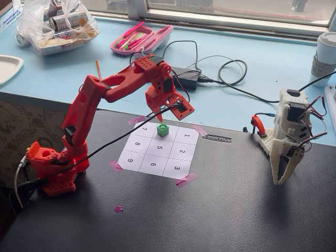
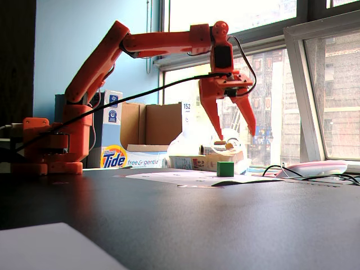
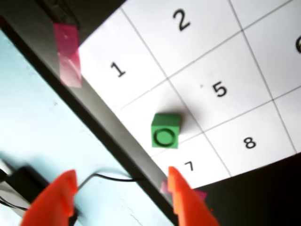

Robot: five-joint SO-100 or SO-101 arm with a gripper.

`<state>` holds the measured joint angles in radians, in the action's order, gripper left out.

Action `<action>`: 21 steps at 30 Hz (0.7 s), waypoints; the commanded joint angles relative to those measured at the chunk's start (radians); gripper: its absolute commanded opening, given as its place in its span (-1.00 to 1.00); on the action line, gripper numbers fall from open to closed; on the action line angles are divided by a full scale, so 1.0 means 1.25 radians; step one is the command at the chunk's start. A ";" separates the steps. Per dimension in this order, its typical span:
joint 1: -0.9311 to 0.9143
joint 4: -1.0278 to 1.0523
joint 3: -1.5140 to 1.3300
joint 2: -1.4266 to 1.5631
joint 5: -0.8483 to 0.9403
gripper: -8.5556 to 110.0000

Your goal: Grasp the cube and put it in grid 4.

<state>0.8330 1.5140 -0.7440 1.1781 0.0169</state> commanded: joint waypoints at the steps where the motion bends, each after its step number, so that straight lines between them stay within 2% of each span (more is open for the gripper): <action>1: -0.023 0.034 0.038 0.146 0.015 -0.34; 4: -0.065 0.066 0.038 0.229 0.023 -0.37; 9: -0.183 0.121 0.015 0.356 0.045 -0.58; 16: -0.415 0.086 -0.218 0.583 0.047 -0.85; 21: -0.553 0.037 -0.434 0.724 0.047 -0.85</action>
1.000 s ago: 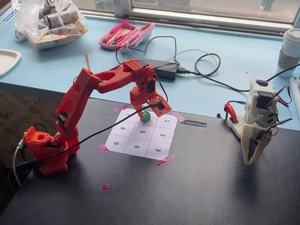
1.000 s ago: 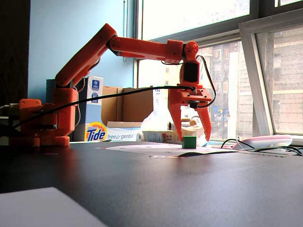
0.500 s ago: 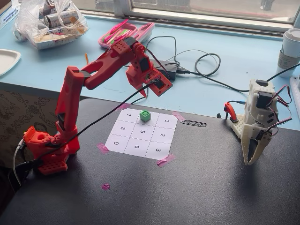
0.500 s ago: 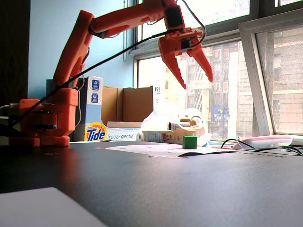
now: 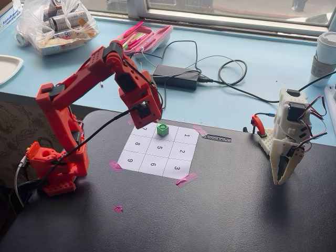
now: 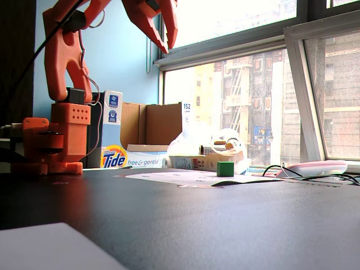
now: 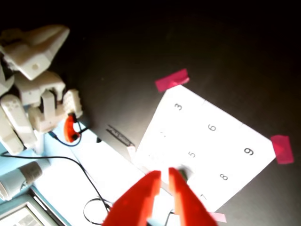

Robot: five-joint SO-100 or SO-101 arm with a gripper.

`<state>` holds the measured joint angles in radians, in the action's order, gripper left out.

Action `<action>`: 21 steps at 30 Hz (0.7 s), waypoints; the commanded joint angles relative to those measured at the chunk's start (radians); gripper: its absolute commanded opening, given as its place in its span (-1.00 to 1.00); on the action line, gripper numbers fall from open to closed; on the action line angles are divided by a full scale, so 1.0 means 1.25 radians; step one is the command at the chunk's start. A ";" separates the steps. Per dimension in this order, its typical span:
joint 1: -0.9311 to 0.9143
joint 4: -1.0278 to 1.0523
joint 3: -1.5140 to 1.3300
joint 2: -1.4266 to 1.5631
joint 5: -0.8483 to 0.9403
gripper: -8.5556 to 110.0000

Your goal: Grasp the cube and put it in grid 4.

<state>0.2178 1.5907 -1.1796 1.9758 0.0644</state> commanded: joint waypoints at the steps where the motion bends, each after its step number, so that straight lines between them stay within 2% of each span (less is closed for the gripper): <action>1: -0.082 -0.037 -0.131 0.114 0.009 -0.85; 13: -0.216 -0.285 -0.805 0.476 0.064 -0.85; 21: -0.232 -0.520 -1.170 0.706 0.077 -0.85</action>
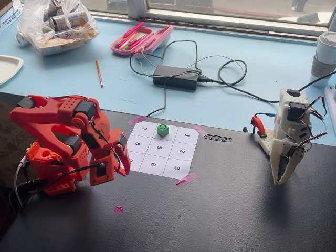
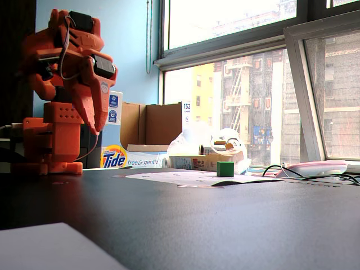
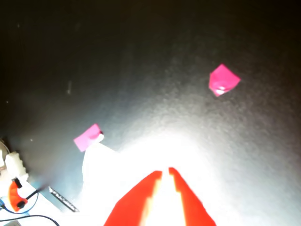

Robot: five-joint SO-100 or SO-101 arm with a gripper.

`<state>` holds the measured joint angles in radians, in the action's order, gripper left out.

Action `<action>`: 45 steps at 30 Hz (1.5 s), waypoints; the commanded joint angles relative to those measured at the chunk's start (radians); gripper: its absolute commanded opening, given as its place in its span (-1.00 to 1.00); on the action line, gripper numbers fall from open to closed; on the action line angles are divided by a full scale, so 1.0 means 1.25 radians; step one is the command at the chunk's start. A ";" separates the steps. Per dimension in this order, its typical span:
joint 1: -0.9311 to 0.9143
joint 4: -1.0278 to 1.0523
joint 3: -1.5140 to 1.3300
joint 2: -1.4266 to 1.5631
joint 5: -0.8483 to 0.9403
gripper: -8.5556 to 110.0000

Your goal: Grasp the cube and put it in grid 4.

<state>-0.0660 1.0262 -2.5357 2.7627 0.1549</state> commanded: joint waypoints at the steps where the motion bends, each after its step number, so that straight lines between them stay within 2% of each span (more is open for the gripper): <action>1: -0.004 -0.093 -0.121 0.106 0.005 -0.85; 10: 0.026 -0.168 -0.318 0.279 -0.021 -0.85; 20: 0.022 0.039 -0.364 0.432 -0.052 -0.86; 28: 0.026 0.064 -0.395 0.432 -0.015 -0.85; 45: 0.017 0.094 -0.389 0.432 -0.034 -0.85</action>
